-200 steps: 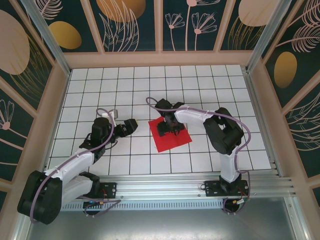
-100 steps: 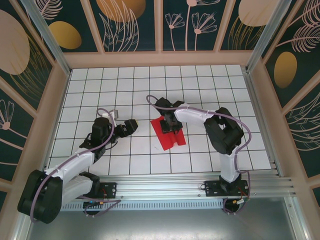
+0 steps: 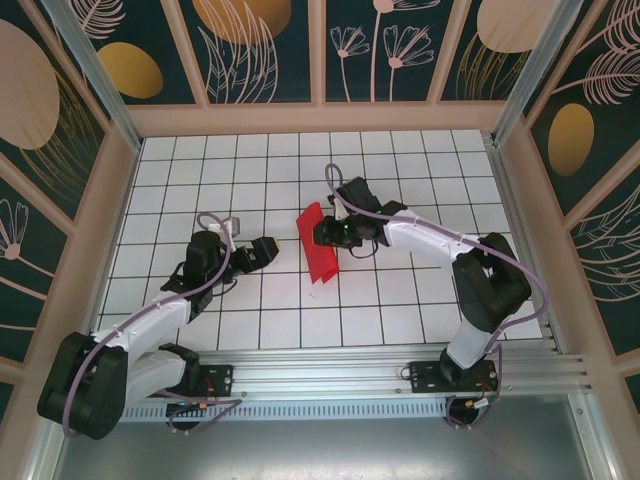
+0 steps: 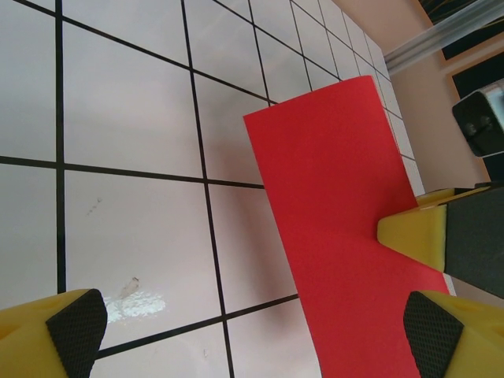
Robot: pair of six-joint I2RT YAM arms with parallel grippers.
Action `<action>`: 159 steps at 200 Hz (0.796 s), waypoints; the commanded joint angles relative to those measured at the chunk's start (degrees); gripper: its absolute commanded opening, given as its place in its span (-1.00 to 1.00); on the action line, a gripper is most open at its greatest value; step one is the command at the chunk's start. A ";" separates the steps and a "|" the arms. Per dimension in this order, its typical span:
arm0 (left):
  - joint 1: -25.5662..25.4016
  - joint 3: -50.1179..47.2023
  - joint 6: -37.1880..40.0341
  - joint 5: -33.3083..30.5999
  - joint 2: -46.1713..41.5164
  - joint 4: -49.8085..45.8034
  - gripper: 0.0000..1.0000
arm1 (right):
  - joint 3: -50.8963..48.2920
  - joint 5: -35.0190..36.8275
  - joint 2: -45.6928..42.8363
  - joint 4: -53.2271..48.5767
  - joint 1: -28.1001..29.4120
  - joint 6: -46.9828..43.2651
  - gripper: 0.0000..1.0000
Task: Fold a paper plane with a square sheet of paper (pick it up from the middle)
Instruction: Fold the square sheet of paper in half at the center of the table.
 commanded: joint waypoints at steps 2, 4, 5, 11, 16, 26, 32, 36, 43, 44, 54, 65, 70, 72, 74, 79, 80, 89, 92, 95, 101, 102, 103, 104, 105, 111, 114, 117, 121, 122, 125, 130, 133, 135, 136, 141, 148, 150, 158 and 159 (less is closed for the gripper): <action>-0.07 1.34 -0.60 2.20 0.71 1.88 0.97 | -4.10 -4.48 0.33 6.78 -0.53 4.64 -0.21; -0.04 1.38 -0.66 2.35 0.81 1.92 0.97 | -4.38 -4.39 0.49 6.94 -0.55 4.87 -0.20; -0.05 1.40 -0.62 2.39 0.89 1.92 0.97 | -4.51 -4.29 0.53 7.06 -0.54 4.93 -0.19; -0.05 1.38 -0.72 2.81 1.19 1.99 0.97 | -5.19 -4.02 0.96 7.47 -0.53 5.36 -0.18; -0.06 1.45 -0.81 3.14 1.32 2.14 0.97 | -5.77 -3.92 1.19 7.96 -0.61 5.56 -0.18; -0.11 1.44 -0.98 3.70 1.65 2.41 0.97 | -6.90 -3.54 1.37 8.87 -0.68 6.10 -0.17; -0.12 1.42 -1.04 3.96 1.77 2.52 0.97 | -7.60 -3.31 1.37 9.38 -0.79 6.44 -0.13; -0.08 1.42 -1.03 4.01 1.77 2.53 0.97 | -8.02 -3.22 1.28 9.68 -0.88 6.56 -0.11; -0.10 1.40 -1.06 4.34 1.93 2.57 0.97 | -8.69 -2.93 1.17 9.95 -1.19 6.67 -0.10; -0.12 1.41 -1.05 4.35 1.94 2.55 0.97 | -8.73 -2.85 1.09 9.92 -1.22 6.67 -0.10; -0.13 1.49 -0.95 5.01 2.10 2.60 0.97 | -9.42 -1.82 0.93 9.50 -1.57 6.59 -0.07; -0.08 1.59 -0.99 5.55 2.30 2.61 0.97 | -9.88 -0.60 0.72 8.53 -2.15 6.36 0.05; -0.10 1.68 -0.94 5.81 2.38 2.61 0.97 | -10.08 -0.14 0.53 8.11 -2.43 6.25 0.09; -0.07 1.68 -0.94 5.95 2.43 2.61 0.97 | -10.21 -0.01 0.45 8.00 -2.50 6.19 0.09; -0.10 1.68 -0.94 6.01 2.47 2.61 0.97 | -10.28 0.13 0.41 7.95 -2.63 6.11 0.10; -0.13 1.76 -0.90 6.31 2.56 2.62 0.97 | -10.65 0.22 0.16 7.88 -2.91 5.98 0.11; -0.13 1.77 -0.92 6.30 2.56 2.62 0.97 | -10.72 0.30 0.15 7.83 -3.00 5.97 0.11; -0.14 1.86 -0.92 6.73 2.67 2.64 0.96 | -11.26 0.55 -0.30 7.44 -3.53 5.75 0.19; -0.10 1.95 -0.94 6.84 2.73 2.69 0.96 | -11.43 0.64 -0.49 7.36 -3.72 5.68 0.21; -0.13 1.90 -0.94 6.96 2.78 2.70 0.96 | -11.53 0.85 -0.70 7.21 -3.89 5.62 0.24; -0.06 1.95 -0.94 7.09 2.83 2.79 0.95 | -11.72 1.27 -1.01 6.81 -4.17 5.38 0.27; -0.06 1.95 -0.94 7.09 2.83 2.79 0.95 | -11.79 1.40 -1.05 6.73 -4.20 5.37 0.27; -0.10 1.95 -0.94 7.18 2.83 2.79 0.95 | -11.82 1.46 -1.12 6.60 -4.21 5.36 0.28; -0.08 1.95 -0.99 7.22 2.83 2.79 0.95 | -11.80 1.58 -1.15 6.49 -4.26 5.31 0.28; -0.07 1.95 -1.01 7.20 2.83 2.79 0.95 | -11.83 1.69 -1.17 6.39 -4.33 5.24 0.28; -0.13 1.95 -1.03 7.30 2.91 2.79 0.93 | -11.86 2.38 -1.48 5.77 -4.59 5.03 0.31; -0.16 1.99 -1.03 7.39 2.98 2.79 0.93 | -11.87 2.73 -1.62 5.50 -4.64 4.88 0.32; -0.16 2.03 -1.03 7.48 3.00 2.79 0.91 | -11.90 2.94 -1.69 5.24 -4.77 4.80 0.35; -0.15 2.12 -1.03 7.67 3.13 2.75 0.90 | -11.95 3.16 -1.81 4.93 -4.95 4.55 0.38; -0.15 2.16 -1.03 7.64 3.16 2.72 0.90 | -11.95 3.14 -1.85 4.86 -4.94 4.56 0.39; -0.14 2.25 -1.03 7.78 3.25 2.83 0.89 | -12.03 3.16 -1.97 4.65 -5.15 4.42 0.39; -0.16 2.38 -1.03 7.95 3.42 2.81 0.87 | -12.03 3.28 -2.08 4.33 -5.40 4.23 0.39; -0.29 2.46 -1.03 8.06 3.54 2.72 0.86 | -12.13 3.35 -2.17 4.17 -5.51 4.06 0.39; -0.24 2.52 -1.03 8.19 3.64 2.71 0.84 | -12.12 3.48 -2.22 4.11 -5.58 4.04 0.39; -0.24 2.58 -1.03 8.21 3.63 2.70 0.84 | -12.17 3.51 -2.23 4.06 -5.65 3.99 0.39; -0.45 2.77 -1.05 8.31 3.87 2.70 0.82 | -12.21 3.90 -2.43 3.78 -5.76 3.82 0.39; -0.57 3.04 -1.03 8.39 4.29 2.62 0.78 | -12.26 4.44 -2.51 3.25 -5.89 3.56 0.39; -0.64 3.14 -0.96 8.42 4.42 2.62 0.77 | -12.22 4.54 -2.59 3.16 -5.96 3.46 0.39; -0.92 3.60 -0.94 8.70 4.95 2.61 0.71 | -12.22 4.84 -2.68 2.83 -6.14 2.93 0.38; -0.97 3.66 -0.94 8.73 5.03 2.61 0.71 | -12.17 4.90 -2.68 2.70 -6.15 2.93 0.37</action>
